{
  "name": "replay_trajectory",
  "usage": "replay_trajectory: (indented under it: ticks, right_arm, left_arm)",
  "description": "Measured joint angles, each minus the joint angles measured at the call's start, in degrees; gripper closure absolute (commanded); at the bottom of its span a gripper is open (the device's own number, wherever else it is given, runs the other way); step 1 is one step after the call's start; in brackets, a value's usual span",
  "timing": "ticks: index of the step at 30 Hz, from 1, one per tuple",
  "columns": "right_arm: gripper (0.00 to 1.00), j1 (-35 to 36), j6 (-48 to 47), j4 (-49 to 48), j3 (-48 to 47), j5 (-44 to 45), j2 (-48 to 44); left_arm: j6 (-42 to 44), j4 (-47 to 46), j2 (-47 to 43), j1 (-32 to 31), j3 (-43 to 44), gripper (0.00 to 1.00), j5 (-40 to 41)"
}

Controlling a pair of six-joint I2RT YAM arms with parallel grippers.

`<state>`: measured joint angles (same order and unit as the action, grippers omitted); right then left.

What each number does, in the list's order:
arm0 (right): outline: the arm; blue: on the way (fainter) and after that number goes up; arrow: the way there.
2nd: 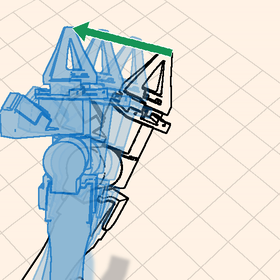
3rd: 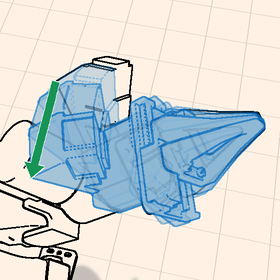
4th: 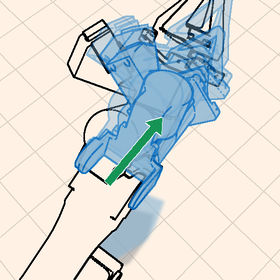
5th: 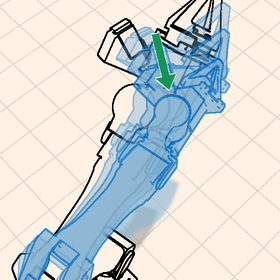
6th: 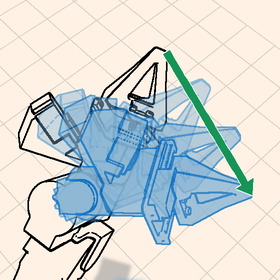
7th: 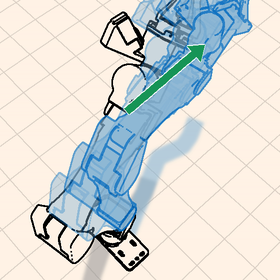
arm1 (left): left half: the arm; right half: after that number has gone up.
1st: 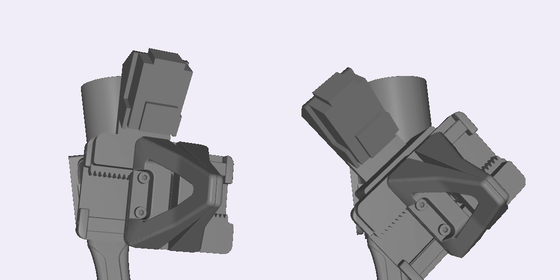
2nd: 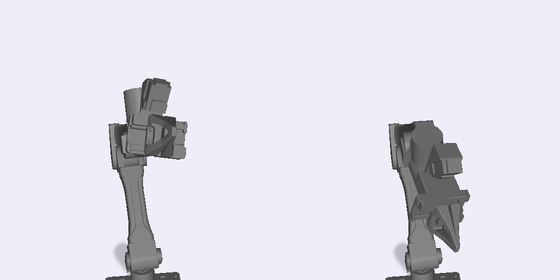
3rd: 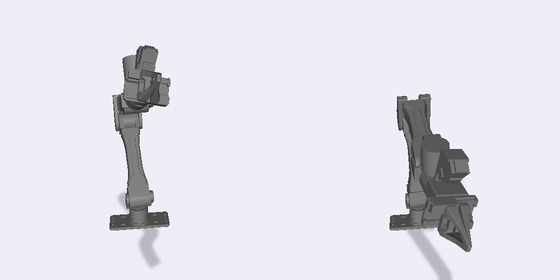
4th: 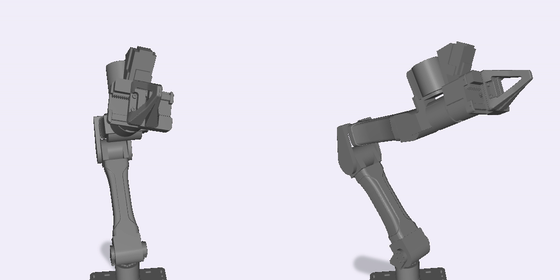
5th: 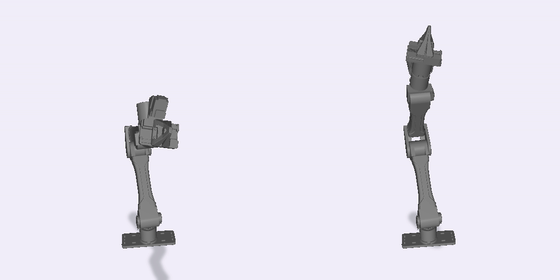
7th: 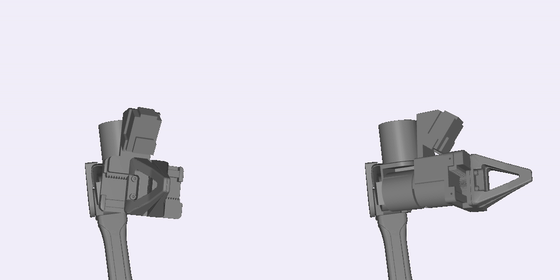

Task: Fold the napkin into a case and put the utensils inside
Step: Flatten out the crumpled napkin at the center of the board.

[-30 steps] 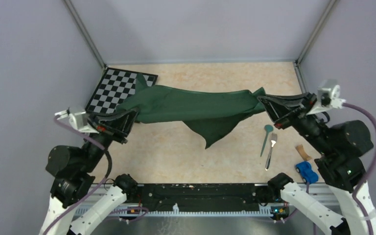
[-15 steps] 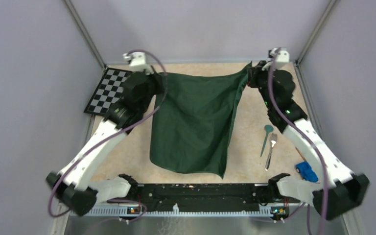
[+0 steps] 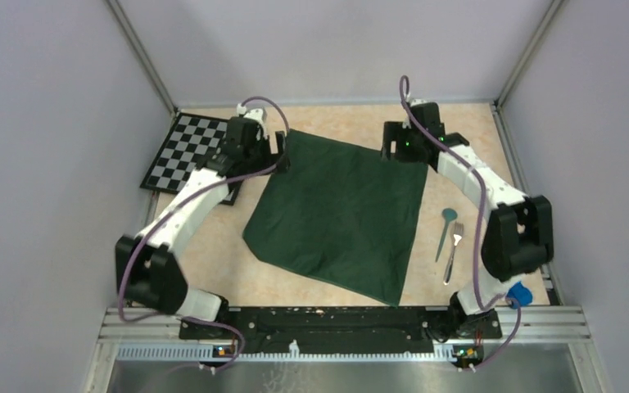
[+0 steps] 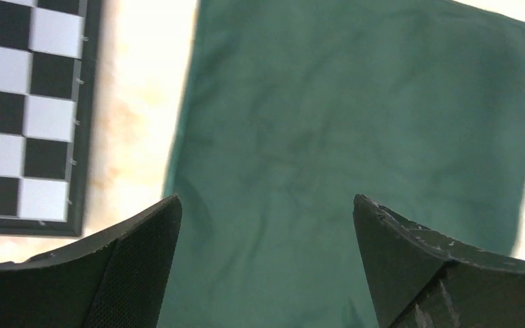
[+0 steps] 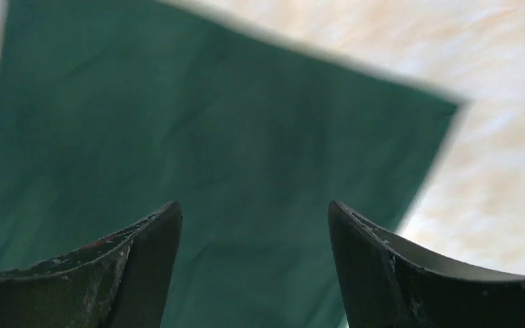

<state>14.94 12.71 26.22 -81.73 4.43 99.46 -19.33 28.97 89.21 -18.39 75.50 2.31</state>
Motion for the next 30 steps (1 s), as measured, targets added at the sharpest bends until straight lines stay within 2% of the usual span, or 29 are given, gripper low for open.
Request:
replay_trajectory:
  ticks: [4,6,9,12,18,23,26,30]
  right_arm:
    - [0.27,3.7,6.3,-4.5,15.8,-12.9,-13.9]
    - [0.29,3.9,9.0,-6.1,21.9,-17.1,-17.8]
    - [0.29,3.9,11.1,-7.4,27.4,-19.1,-18.1]
    - [0.29,3.9,11.9,-7.8,31.2,-16.5,-17.0]
    - [0.28,3.7,12.5,-11.0,33.6,-10.6,-15.0]
    - [0.29,1.9,13.5,-15.8,33.3,-9.7,-7.5]
    - [0.29,0.7,14.1,-18.8,30.2,-9.3,-4.5]
    - [0.31,-0.9,14.4,-22.4,26.1,-8.7,0.6]
  left_arm:
    - [-1.5,-5.0,-16.3,-0.8,-13.9,0.01,-8.2]
    - [-2.3,-7.7,-20.0,-0.8,-20.5,0.01,-11.7]
    - [-3.5,-9.7,-18.7,-0.8,-26.8,0.01,-15.8]
    - [-5.2,-10.6,-13.8,-1.2,-31.9,0.01,-17.8]
    - [-8.1,-13.7,-15.3,-2.5,-39.1,0.01,-17.9]
    - [-9.2,-14.1,-19.5,-2.7,-40.7,0.01,-17.4]
    - [-9.7,-12.4,-24.1,-2.7,-40.7,0.01,-13.3]
    - [-13.4,-9.0,-31.1,-2.6,-41.0,0.01,-2.3]
